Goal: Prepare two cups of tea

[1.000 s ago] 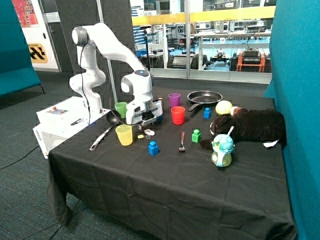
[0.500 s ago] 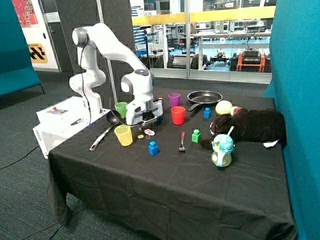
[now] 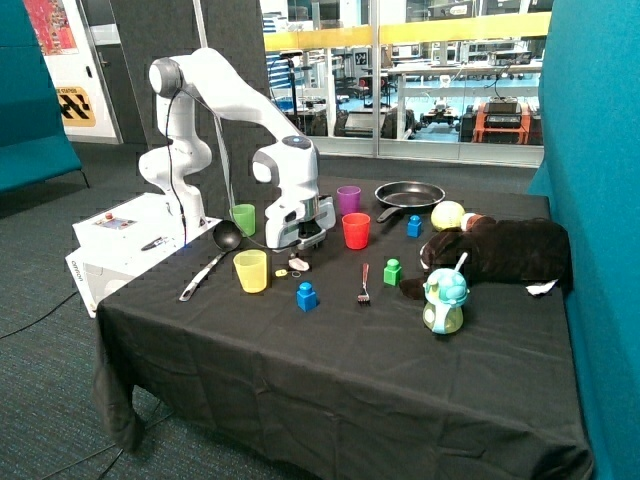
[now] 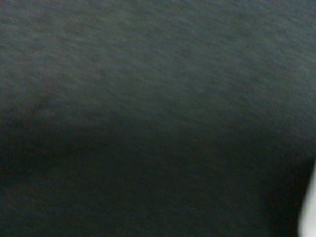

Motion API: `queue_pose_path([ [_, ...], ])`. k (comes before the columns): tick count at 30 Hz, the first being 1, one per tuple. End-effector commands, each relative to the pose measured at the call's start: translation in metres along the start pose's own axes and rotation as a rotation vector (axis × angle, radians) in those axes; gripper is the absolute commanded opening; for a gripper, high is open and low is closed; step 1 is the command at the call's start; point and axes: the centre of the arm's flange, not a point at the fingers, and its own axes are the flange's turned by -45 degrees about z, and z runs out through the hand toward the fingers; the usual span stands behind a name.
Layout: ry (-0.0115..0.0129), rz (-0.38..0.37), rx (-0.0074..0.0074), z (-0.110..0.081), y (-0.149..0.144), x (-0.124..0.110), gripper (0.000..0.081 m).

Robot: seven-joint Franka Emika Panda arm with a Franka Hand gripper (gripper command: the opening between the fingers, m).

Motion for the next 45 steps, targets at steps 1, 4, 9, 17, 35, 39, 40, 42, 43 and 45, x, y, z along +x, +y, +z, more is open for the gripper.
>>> queue_pose_path([
  [1,-0.0003,-0.071,-0.0077,-0.003,-0.026,0.016,0.0503],
  [4,-0.0005,-0.127,-0.0077,-0.004,-0.031,0.019,0.0494],
  [9,-0.0011,-0.292,-0.0076,0.002,-0.039,0.011,0.0493],
  [17,-0.0016,-0.407,-0.0076,0.006,-0.04,0.001,0.0503],
  [35,-0.0019,-0.491,-0.0075,-0.008,-0.008,0.016,0.0617],
  [39,-0.0019,-0.505,-0.0075,-0.005,-0.006,0.01,0.0642],
  [40,-0.0019,-0.507,-0.0075,-0.004,-0.006,0.009,0.0646],
  [42,-0.002,-0.515,-0.0075,-0.003,-0.007,0.007,0.0655],
  [43,-0.002,-0.523,-0.0075,-0.002,-0.008,0.006,0.0663],
  [45,-0.002,-0.534,-0.0075,-0.001,-0.009,0.004,0.0674],
])
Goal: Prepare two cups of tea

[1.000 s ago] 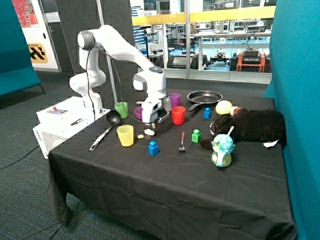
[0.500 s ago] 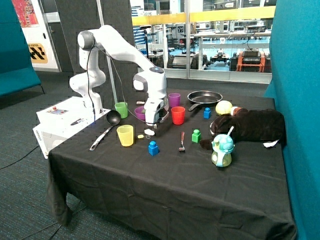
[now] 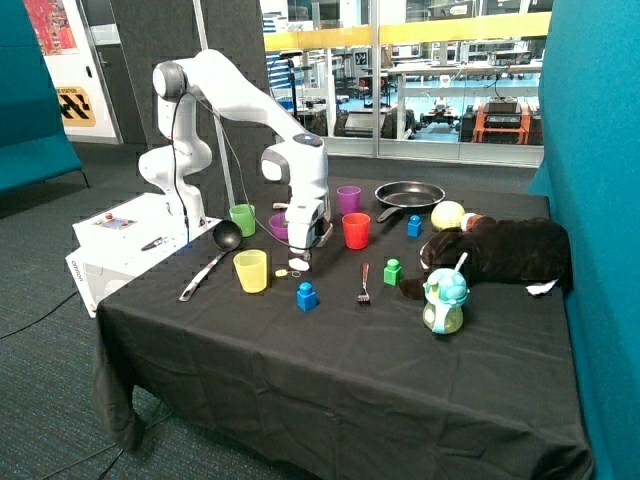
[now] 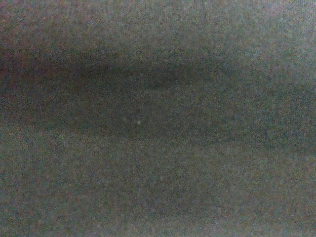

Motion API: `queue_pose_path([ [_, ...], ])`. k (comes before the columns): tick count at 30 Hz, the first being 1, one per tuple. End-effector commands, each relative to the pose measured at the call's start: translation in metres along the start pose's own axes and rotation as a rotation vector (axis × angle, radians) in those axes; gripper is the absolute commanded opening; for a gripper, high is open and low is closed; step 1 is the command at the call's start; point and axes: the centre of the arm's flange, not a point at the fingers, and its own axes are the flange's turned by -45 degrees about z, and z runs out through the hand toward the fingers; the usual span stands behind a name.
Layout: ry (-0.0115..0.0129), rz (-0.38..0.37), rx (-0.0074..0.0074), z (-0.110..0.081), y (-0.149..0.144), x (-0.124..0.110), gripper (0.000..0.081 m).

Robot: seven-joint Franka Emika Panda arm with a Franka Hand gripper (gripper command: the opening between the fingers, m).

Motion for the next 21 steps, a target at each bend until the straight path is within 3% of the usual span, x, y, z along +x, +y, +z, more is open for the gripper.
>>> queue_pose_path([
  [1,0.0057,-0.052,-0.001,0.003,-0.003,-0.01,0.0678],
  [13,0.0056,-0.114,-0.0012,0.018,-0.001,-0.02,0.0666],
  [21,0.0056,-0.14,-0.0012,0.023,0.013,-0.013,0.0655],
])
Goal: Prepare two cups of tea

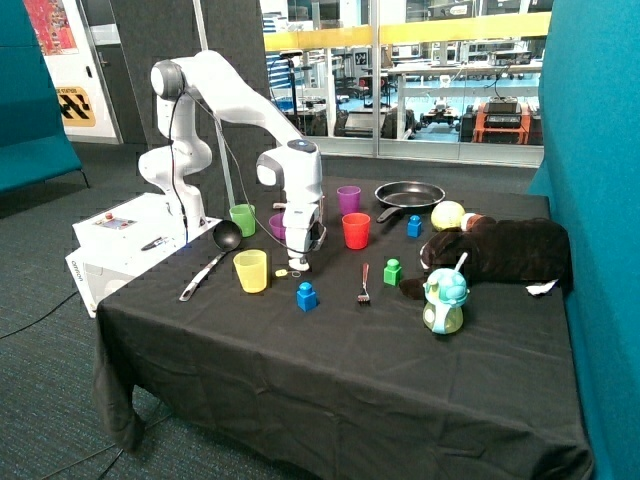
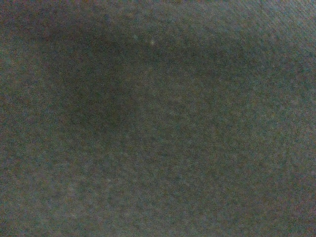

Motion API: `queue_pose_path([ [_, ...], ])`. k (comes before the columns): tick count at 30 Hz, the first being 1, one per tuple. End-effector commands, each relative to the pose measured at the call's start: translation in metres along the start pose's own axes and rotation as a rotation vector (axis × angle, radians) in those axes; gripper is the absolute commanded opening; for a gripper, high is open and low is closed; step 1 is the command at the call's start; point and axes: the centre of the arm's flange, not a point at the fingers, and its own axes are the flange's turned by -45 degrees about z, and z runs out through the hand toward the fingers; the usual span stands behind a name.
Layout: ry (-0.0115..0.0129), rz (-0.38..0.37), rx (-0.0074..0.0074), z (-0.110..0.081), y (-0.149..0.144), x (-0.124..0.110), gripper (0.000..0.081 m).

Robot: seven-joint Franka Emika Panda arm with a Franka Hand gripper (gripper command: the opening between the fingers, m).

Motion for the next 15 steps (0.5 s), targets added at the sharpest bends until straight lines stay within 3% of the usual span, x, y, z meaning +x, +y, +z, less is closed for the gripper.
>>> queue_pose_path([
  [1,0.0013,-0.038,0.0009,0.009,0.013,0.002,0.0655],
  [15,0.0013,-0.068,0.0008,0.018,0.027,0.001,0.0638],
])
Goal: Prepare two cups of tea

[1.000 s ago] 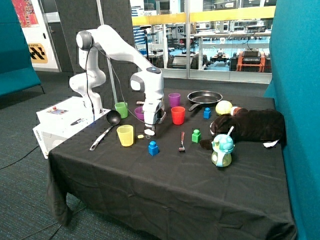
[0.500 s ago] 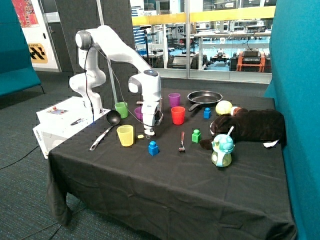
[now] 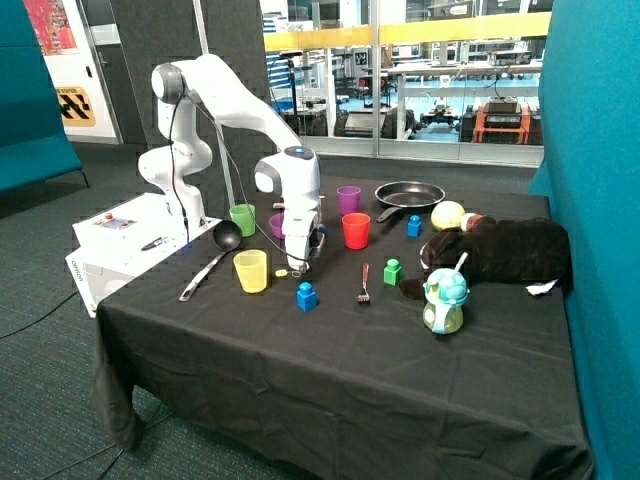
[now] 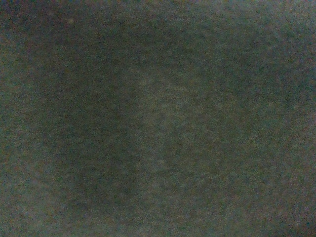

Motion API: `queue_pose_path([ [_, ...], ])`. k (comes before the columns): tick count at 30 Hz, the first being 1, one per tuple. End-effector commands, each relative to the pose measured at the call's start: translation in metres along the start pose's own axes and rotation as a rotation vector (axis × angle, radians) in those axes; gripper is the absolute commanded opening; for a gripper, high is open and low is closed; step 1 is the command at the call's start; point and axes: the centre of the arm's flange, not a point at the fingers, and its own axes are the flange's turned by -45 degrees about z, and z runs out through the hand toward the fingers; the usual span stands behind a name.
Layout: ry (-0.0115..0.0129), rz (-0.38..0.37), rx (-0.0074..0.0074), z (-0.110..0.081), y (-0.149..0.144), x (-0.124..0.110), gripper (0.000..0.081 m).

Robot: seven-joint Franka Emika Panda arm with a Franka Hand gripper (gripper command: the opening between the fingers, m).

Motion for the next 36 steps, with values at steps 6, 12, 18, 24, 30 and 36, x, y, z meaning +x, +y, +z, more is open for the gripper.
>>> queue_pose_path([
  [6,-0.0056,-0.023,0.0057,0.012,0.002,-0.008,0.0623],
  [12,-0.0056,-0.033,0.0058,0.014,-0.006,-0.013,0.0614],
  [18,-0.0056,-0.034,0.0058,0.016,-0.01,-0.017,0.059],
  [24,-0.0056,-0.034,0.0058,0.017,-0.011,-0.02,0.0493],
  [30,-0.0056,-0.028,0.0057,0.017,-0.012,-0.023,0.0146],
  [36,-0.0056,-0.023,0.0057,0.017,-0.01,-0.025,0.0004],
])
